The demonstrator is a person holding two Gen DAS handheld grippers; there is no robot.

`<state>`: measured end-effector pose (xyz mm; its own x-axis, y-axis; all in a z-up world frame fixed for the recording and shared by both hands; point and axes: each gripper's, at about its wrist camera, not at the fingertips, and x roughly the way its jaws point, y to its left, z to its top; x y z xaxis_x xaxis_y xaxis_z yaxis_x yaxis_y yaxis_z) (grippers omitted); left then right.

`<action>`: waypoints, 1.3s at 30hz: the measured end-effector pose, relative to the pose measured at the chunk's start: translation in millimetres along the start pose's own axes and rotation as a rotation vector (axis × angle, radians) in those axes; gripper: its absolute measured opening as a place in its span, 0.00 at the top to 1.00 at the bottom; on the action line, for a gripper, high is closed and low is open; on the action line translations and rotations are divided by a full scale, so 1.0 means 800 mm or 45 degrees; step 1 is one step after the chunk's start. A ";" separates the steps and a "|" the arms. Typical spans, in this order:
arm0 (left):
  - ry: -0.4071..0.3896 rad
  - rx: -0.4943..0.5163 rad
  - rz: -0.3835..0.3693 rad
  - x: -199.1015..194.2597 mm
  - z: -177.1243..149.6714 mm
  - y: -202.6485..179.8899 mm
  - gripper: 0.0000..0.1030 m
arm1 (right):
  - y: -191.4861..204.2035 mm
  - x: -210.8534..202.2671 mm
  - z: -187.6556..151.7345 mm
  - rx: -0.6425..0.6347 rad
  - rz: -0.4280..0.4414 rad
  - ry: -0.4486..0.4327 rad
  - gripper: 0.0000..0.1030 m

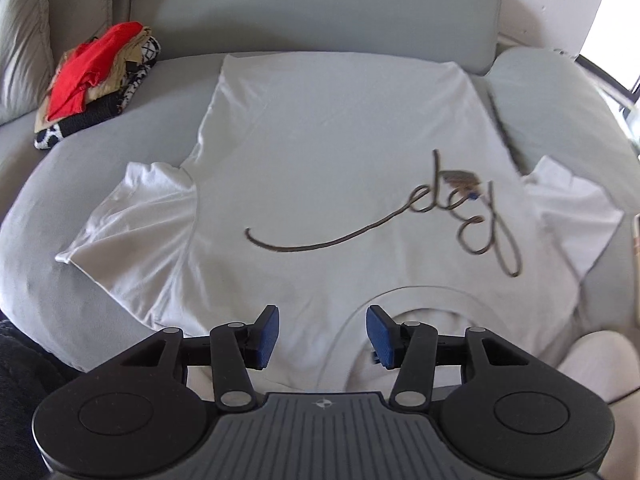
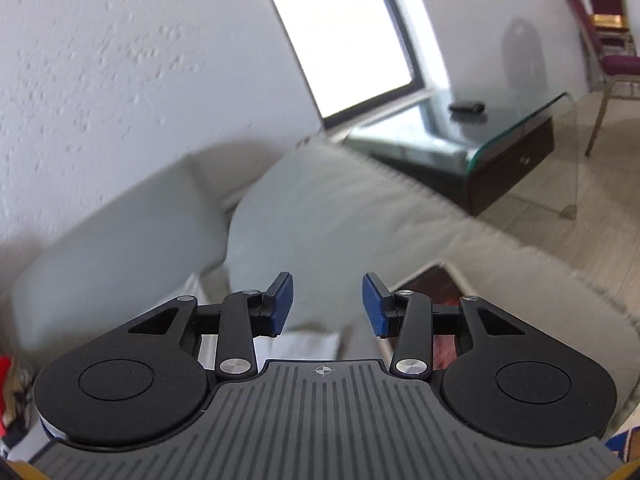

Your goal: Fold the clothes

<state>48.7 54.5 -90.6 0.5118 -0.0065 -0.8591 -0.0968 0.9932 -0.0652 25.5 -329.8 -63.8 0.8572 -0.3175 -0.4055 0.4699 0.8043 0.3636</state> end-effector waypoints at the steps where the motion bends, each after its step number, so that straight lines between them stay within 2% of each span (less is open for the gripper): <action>1: -0.009 -0.004 -0.030 -0.002 0.001 -0.002 0.53 | -0.011 0.009 0.010 0.003 -0.029 -0.023 0.55; 5: -0.030 0.028 -0.047 0.003 0.003 -0.015 0.53 | -0.047 0.061 0.028 -0.032 -0.163 -0.008 0.54; 8: -0.010 0.023 -0.051 0.013 0.006 -0.022 0.53 | -0.064 0.097 0.026 -0.051 -0.209 0.025 0.53; 9: -0.009 0.023 -0.048 0.015 0.008 -0.024 0.53 | -0.066 0.107 0.023 -0.077 -0.222 0.027 0.49; 15: -0.004 0.031 -0.033 0.028 0.018 -0.035 0.53 | -0.062 0.156 0.016 -0.162 -0.271 0.086 0.47; 16: -0.006 0.030 -0.032 0.029 0.019 -0.035 0.53 | -0.061 0.159 0.019 -0.155 -0.266 0.068 0.47; 20: -0.032 0.025 -0.009 0.026 0.016 -0.032 0.52 | -0.057 0.125 0.036 -0.082 -0.169 -0.129 0.43; 23: -0.026 0.028 0.012 0.023 0.008 -0.026 0.52 | -0.056 0.085 0.036 -0.069 -0.137 -0.186 0.38; 25: -0.006 0.031 0.018 0.021 0.002 -0.022 0.51 | -0.059 0.062 0.029 -0.054 -0.101 -0.131 0.38; 28: 0.011 0.059 0.025 0.014 -0.010 -0.017 0.50 | -0.059 0.041 0.009 -0.047 -0.018 0.054 0.38; 30: -0.002 0.083 0.035 0.009 -0.017 -0.013 0.45 | -0.050 0.036 -0.009 -0.078 0.055 0.178 0.38; 32: -0.014 0.107 0.058 0.006 -0.024 -0.009 0.43 | -0.039 0.036 -0.026 -0.098 0.177 0.302 0.40; 34: -0.028 0.133 0.100 0.004 -0.030 -0.006 0.43 | -0.027 0.044 -0.039 -0.104 0.295 0.411 0.48; 36: -0.049 0.157 0.127 0.000 -0.036 -0.002 0.43 | -0.014 0.055 -0.046 -0.121 0.309 0.460 0.56; 39: -0.055 0.124 0.110 -0.003 -0.041 0.006 0.40 | -0.001 0.077 -0.051 -0.174 0.253 0.469 0.56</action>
<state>18.9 55.4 -105.2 0.5417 0.0825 -0.8365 -0.0597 0.9964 0.0596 69.5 -329.4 -123.0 0.7840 0.0307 -0.6200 0.2501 0.8985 0.3608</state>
